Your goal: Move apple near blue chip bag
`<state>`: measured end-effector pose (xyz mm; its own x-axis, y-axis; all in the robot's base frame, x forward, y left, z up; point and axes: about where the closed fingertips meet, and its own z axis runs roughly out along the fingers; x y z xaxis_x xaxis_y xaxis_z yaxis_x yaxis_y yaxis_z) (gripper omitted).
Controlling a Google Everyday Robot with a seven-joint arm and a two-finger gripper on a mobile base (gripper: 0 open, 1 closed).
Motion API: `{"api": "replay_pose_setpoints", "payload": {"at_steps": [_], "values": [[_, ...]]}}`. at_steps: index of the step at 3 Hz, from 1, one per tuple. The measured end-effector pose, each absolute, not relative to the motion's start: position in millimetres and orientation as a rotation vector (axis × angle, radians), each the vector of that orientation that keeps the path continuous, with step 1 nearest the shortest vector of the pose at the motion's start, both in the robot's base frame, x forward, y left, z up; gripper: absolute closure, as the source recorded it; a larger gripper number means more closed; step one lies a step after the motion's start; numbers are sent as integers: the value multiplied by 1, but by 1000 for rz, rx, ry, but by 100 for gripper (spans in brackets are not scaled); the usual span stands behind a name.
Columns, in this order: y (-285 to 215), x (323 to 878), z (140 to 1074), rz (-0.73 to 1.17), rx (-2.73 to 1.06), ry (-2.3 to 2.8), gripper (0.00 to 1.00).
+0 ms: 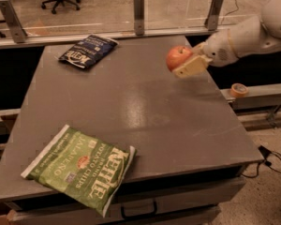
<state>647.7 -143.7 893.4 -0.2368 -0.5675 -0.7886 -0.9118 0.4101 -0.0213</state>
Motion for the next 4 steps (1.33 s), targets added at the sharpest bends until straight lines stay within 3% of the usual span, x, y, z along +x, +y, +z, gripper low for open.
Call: {"api": "replay_pose_setpoints", "payload": {"at_steps": [2,4], "values": [[-33,716,888,596,-1259,1840,100],[15,774,879,533,-1083,1858,100]]}}
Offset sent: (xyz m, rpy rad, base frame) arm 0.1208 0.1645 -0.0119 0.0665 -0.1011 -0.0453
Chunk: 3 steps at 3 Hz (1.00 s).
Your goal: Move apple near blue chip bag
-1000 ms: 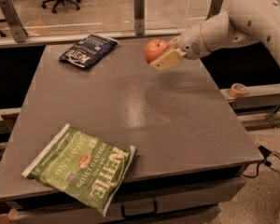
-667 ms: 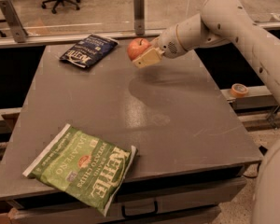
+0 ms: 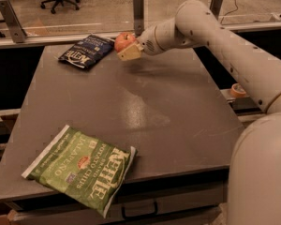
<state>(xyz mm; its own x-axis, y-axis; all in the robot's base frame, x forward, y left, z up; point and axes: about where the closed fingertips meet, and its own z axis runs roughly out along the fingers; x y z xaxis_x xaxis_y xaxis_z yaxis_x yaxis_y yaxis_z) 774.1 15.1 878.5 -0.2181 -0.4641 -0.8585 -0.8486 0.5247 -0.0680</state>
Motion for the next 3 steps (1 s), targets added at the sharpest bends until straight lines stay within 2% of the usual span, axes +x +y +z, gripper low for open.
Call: {"api": "replay_pose_setpoints", "payload": {"at_steps": [1,3], "values": [[36,787,868,539,-1048,1898,82],[78,789,851,611,-1083,1942,36]]}}
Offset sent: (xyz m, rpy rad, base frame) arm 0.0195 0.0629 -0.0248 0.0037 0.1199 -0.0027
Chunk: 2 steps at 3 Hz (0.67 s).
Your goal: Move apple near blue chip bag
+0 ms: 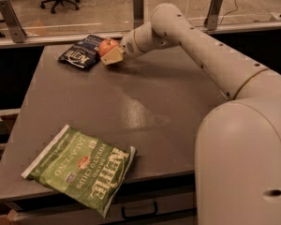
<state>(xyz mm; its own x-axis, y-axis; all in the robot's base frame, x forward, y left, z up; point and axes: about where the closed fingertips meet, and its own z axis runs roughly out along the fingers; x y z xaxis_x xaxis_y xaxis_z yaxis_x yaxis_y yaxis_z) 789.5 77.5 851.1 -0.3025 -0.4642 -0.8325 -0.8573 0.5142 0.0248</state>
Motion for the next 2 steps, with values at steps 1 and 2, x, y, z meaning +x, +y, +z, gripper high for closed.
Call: {"api": "replay_pose_setpoints", "payload": {"at_steps": [1,2], "values": [[95,788,845,641,-1114,1949,12],[102,788,844,654,-1129,1951,0]]}}
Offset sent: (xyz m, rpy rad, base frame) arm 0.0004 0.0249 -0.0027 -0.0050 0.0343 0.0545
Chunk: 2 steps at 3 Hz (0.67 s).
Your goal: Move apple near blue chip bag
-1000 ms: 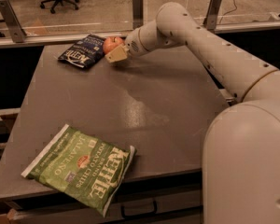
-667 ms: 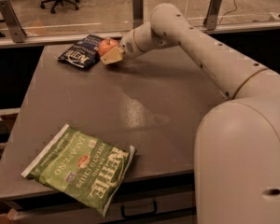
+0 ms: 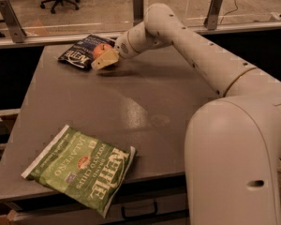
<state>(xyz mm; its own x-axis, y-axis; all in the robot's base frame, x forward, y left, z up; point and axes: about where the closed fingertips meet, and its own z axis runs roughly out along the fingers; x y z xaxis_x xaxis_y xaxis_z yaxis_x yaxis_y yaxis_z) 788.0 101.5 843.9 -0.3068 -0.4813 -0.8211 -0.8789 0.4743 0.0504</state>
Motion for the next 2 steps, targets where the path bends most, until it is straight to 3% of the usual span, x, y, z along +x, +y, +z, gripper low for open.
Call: {"api": "replay_pose_setpoints", "payload": {"at_steps": [2], "values": [[92,784,856,665,-1134,1927,0]]}}
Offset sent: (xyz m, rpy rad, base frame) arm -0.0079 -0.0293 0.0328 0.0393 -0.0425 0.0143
